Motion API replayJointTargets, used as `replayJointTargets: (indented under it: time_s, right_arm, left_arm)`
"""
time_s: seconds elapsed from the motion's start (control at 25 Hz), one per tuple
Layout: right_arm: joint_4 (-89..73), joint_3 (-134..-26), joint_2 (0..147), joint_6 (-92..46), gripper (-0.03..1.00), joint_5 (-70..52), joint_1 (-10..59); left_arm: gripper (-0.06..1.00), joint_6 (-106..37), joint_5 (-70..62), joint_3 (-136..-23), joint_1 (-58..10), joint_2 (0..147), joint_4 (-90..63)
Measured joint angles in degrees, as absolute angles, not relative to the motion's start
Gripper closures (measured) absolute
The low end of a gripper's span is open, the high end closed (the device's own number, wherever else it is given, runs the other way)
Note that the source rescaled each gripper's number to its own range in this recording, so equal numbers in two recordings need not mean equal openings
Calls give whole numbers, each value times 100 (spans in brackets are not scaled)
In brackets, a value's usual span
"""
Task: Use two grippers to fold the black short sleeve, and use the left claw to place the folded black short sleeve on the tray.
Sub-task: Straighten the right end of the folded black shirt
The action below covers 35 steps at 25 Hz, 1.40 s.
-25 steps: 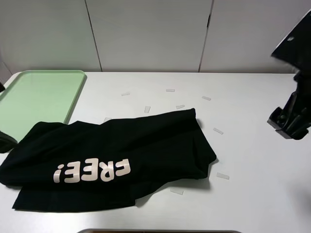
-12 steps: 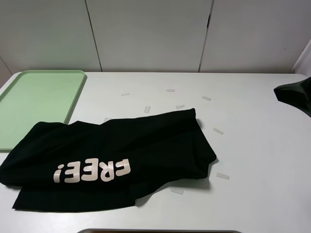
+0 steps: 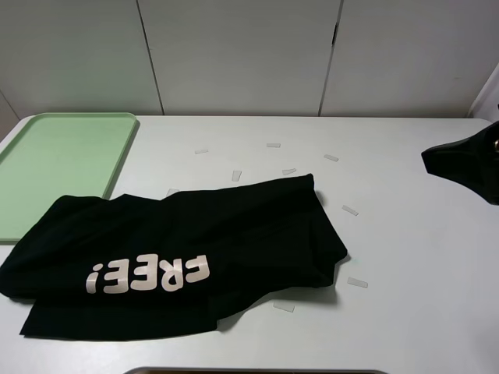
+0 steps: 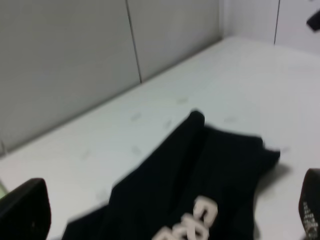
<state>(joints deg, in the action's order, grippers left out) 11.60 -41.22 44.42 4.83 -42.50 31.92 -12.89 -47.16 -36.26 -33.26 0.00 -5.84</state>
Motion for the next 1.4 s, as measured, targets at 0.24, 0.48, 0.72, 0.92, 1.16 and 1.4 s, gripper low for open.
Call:
replayJointTargets:
  time_s: [0.24, 0.48, 0.72, 0.92, 1.16, 1.4]
  right_arm:
    - [1100, -4122, 4442, 489, -2, -4250, 3192]
    - [1064, -4122, 4442, 494, -2, -4250, 3192]
    - [1002, -4122, 4442, 494, -2, -4250, 3192]
    - [919, -4122, 4442, 494, -2, -4228, 3192]
    - [625, -4122, 4442, 494, -2, -4094, 3192]
    - [318, -4122, 4442, 494, -2, -4094, 3192]
  left_arm:
    - [-6, -1218, -5638, -3532, -3326, -14, -459]
    - [-6, -1109, -5923, -3057, -3326, -21, -481]
    - [-6, -1051, -6089, -2931, -3326, -50, -432]
    - [-6, -1025, -6105, -2927, -3326, -50, -369]
    - [-6, -1015, -6139, -2927, -2534, -50, -367]
    - [-6, -1015, -6139, -2927, -993, -50, -362]
